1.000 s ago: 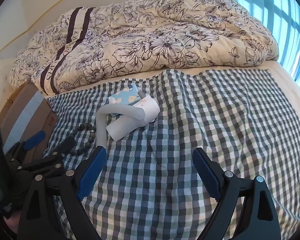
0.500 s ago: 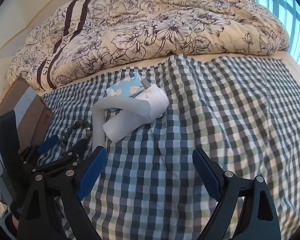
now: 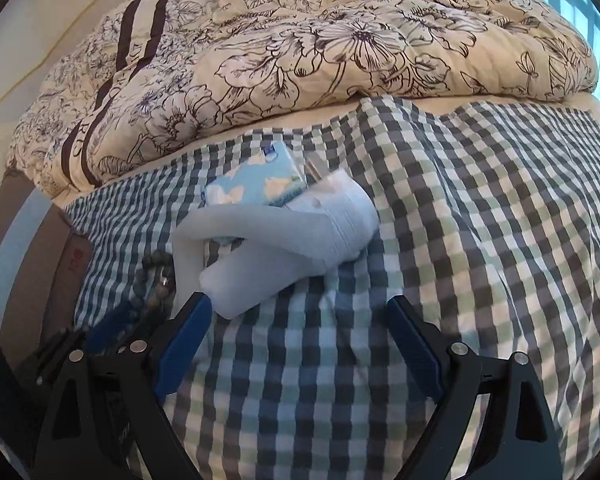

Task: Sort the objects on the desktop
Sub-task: 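Grasp the bead bracelet with the left gripper while the right gripper grasps the white cylinder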

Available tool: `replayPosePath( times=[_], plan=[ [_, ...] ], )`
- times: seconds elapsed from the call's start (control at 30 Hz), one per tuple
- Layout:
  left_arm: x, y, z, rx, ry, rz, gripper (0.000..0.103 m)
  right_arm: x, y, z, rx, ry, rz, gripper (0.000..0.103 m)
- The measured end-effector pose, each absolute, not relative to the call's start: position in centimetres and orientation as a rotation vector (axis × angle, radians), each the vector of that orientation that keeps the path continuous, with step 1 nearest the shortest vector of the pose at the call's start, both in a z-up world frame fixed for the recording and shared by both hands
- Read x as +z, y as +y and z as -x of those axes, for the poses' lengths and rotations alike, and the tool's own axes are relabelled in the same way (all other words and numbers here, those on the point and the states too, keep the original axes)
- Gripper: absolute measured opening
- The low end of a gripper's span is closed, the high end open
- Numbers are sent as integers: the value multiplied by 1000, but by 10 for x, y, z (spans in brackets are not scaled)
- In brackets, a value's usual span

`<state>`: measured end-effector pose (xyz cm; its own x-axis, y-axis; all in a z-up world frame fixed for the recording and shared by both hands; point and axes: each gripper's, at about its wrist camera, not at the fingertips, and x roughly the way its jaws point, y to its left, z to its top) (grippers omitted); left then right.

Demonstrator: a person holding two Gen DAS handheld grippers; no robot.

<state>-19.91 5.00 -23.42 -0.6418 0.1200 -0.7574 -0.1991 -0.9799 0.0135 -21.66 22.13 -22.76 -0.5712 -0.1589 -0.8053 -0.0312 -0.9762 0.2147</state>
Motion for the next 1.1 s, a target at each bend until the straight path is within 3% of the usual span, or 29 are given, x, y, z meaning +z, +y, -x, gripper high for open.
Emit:
replayPosePath(
  times=[0.23,0.47,0.5,0.53,0.57,0.6,0.93,1.1],
  plan=[
    [-231,47,193,2719,101,1159,11,-228,211,233,-2718,-315,-1416,89],
    [-233,45,193,2722,77,1137,11,-234,209,241,-2739,-286,-1437,87],
    [-233,45,193,2722,72,1134,11,-235,209,239,-2743,-272,-1443,76],
    [-232,44,192,2725,68,1130,11,-235,210,238,-2749,-258,-1454,54],
    [-230,44,191,2729,67,1124,11,-235,212,237,-2753,-253,-1463,43],
    [-228,44,190,2735,72,1111,11,-235,215,235,-2754,-255,-1473,39],
    [-194,59,153,2727,177,949,11,-213,244,201,-2703,-425,-1345,34],
    [-172,61,139,2698,156,903,11,-196,249,176,-2715,-407,-1296,33]
  ],
)
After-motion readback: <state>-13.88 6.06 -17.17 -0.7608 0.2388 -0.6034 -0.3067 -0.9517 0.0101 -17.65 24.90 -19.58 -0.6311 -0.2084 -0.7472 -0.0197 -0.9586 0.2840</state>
